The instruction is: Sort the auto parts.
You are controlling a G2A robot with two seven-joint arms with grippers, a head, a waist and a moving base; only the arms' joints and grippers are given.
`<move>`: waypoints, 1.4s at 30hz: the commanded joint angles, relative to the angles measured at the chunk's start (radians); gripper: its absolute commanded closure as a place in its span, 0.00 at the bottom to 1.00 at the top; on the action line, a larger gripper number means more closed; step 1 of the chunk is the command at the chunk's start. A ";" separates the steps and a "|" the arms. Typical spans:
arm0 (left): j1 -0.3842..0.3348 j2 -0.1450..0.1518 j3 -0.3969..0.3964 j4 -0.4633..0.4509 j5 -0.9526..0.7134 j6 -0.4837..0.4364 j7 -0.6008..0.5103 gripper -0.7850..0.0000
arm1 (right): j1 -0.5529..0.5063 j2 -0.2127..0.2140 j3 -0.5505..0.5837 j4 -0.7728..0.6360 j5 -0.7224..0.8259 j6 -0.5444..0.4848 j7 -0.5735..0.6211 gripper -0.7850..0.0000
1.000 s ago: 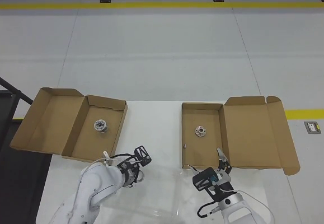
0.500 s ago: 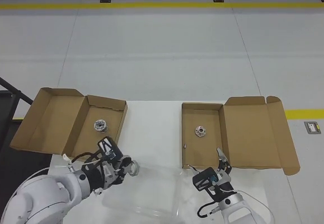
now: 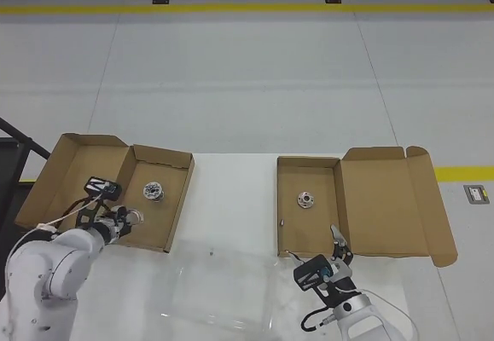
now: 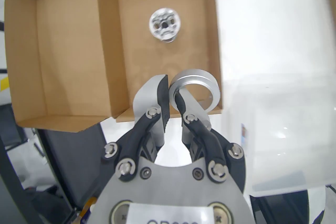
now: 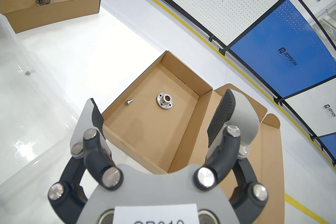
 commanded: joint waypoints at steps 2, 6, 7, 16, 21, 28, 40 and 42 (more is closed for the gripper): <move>-0.060 -0.001 0.031 0.121 0.046 0.037 -0.010 1.00 | 0.000 0.000 0.000 0.000 0.000 0.000 0.000 0.00; -0.119 -0.001 0.068 0.220 0.110 0.061 -0.051 1.00 | 0.000 0.000 0.000 0.000 0.000 0.000 0.000 0.00; -0.130 -0.002 0.078 0.243 0.127 0.074 -0.046 1.00 | 0.000 0.000 0.000 0.000 0.000 0.000 0.000 0.00; -0.212 -0.014 0.127 0.405 0.103 0.114 0.059 1.00 | 0.000 0.000 0.000 0.000 0.000 0.000 0.000 0.00; -0.258 -0.024 0.179 0.480 0.105 0.124 0.080 1.00 | 0.000 0.000 0.000 0.000 0.000 0.000 0.000 0.00; -0.291 -0.037 0.221 0.543 0.095 0.152 0.139 0.89 | 0.000 0.000 0.000 0.000 0.000 0.000 0.000 0.00; -0.250 -0.030 0.191 0.448 0.091 0.150 0.131 0.70 | 0.000 0.000 0.000 0.000 0.000 0.000 0.000 0.00; -0.226 -0.027 0.172 0.401 0.075 0.143 0.126 0.69 | 0.000 0.000 0.000 0.000 0.000 0.000 0.000 0.00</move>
